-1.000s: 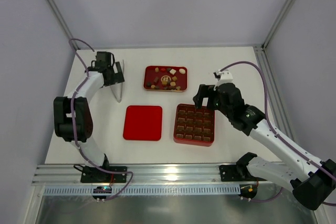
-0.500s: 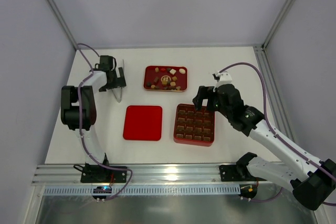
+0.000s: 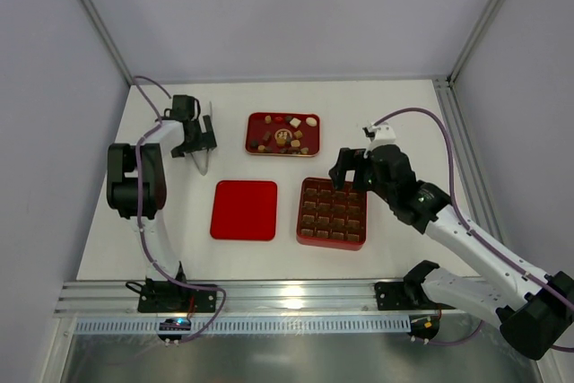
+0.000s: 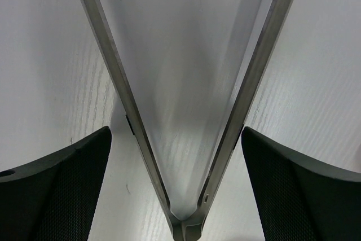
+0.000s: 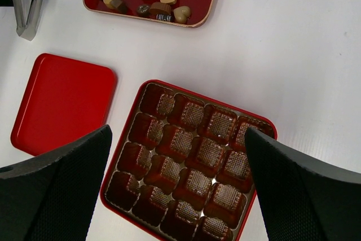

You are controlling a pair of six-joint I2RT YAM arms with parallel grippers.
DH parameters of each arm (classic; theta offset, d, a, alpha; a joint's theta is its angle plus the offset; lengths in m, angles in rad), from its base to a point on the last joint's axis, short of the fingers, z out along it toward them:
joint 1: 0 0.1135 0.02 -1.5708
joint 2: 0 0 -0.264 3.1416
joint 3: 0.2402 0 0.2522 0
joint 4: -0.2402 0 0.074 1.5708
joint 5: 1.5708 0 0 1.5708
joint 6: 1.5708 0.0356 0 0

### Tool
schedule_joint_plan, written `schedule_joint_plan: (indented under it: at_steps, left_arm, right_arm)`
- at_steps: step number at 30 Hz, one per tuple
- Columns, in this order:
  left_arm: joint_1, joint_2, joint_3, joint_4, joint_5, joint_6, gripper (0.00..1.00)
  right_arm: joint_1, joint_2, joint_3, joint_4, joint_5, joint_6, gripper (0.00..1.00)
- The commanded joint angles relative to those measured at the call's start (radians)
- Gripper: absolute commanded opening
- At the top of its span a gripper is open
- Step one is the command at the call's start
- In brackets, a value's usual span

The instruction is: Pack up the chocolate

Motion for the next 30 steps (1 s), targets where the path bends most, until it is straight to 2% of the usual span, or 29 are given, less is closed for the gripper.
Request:
schedule_joint_plan:
  at_steps: [1,23,30]
  left_arm:
    - [0.001,0.009,0.039,0.029,-0.016,-0.027,0.94]
    - [-0.026,0.059,0.094,-0.06,-0.087,-0.006,0.79]
    - [-0.025,0.055,0.094,-0.068,-0.084,-0.008,0.6]
  right_arm:
    - [0.003,-0.023,-0.013,0.045,0.014,-0.002,1.0]
    - [0.001,-0.043,-0.028,0.042,0.02,0.01,1.0]
    - [0.001,-0.049,-0.037,0.042,0.014,0.02,1.0]
